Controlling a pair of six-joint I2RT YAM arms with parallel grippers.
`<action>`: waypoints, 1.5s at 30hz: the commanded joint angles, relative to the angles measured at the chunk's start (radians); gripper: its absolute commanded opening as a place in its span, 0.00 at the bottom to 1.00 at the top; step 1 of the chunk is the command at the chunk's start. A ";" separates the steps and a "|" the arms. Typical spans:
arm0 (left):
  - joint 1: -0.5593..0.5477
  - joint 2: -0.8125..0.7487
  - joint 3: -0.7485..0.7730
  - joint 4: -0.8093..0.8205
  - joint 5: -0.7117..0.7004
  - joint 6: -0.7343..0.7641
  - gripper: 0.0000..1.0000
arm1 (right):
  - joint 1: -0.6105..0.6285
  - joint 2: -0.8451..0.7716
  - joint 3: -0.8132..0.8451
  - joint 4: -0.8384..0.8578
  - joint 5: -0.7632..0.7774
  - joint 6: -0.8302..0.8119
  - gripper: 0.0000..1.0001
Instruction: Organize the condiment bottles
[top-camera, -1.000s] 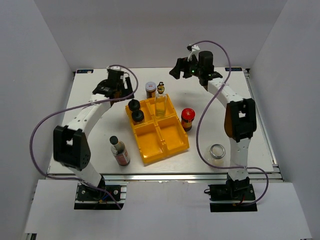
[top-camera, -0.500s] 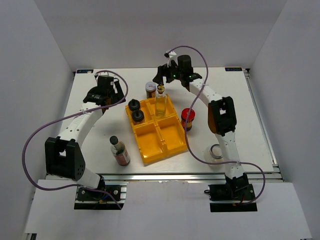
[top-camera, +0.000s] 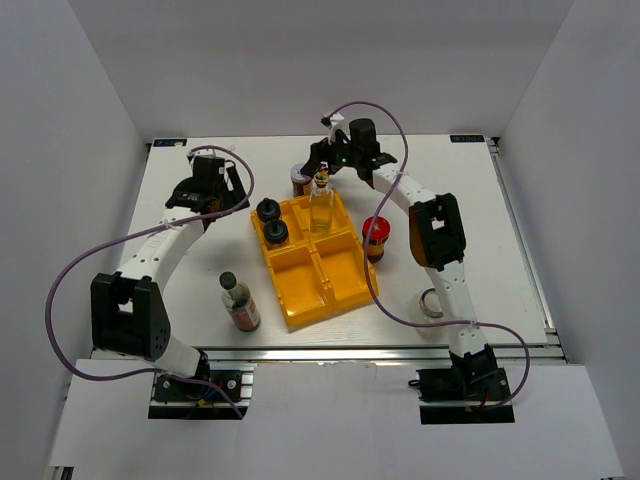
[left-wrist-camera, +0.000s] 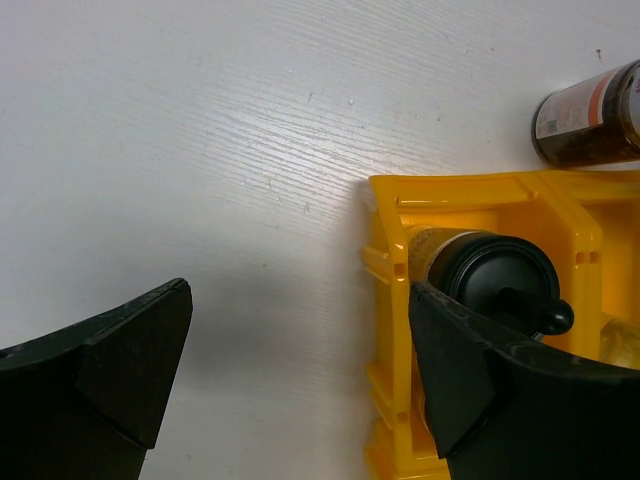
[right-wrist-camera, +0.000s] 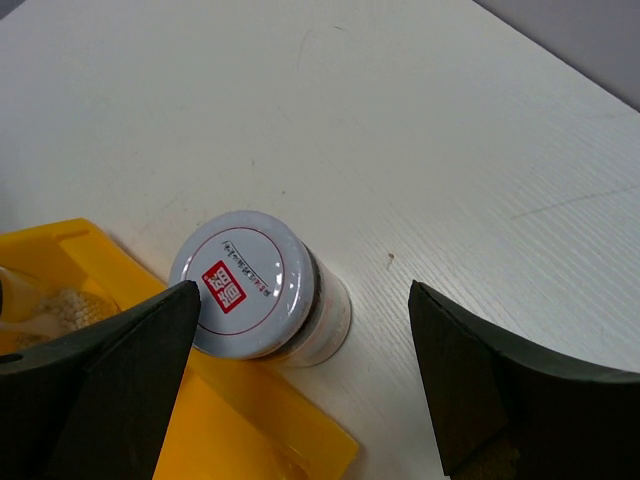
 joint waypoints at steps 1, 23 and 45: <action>0.010 -0.010 -0.006 0.022 0.019 -0.004 0.98 | 0.007 -0.001 0.024 0.076 -0.071 -0.017 0.89; 0.046 -0.006 0.003 0.034 -0.001 0.015 0.98 | 0.047 0.076 0.058 0.085 -0.099 -0.121 0.89; 0.053 -0.002 0.011 0.021 -0.023 0.003 0.98 | 0.018 -0.001 -0.091 0.310 -0.022 0.009 0.41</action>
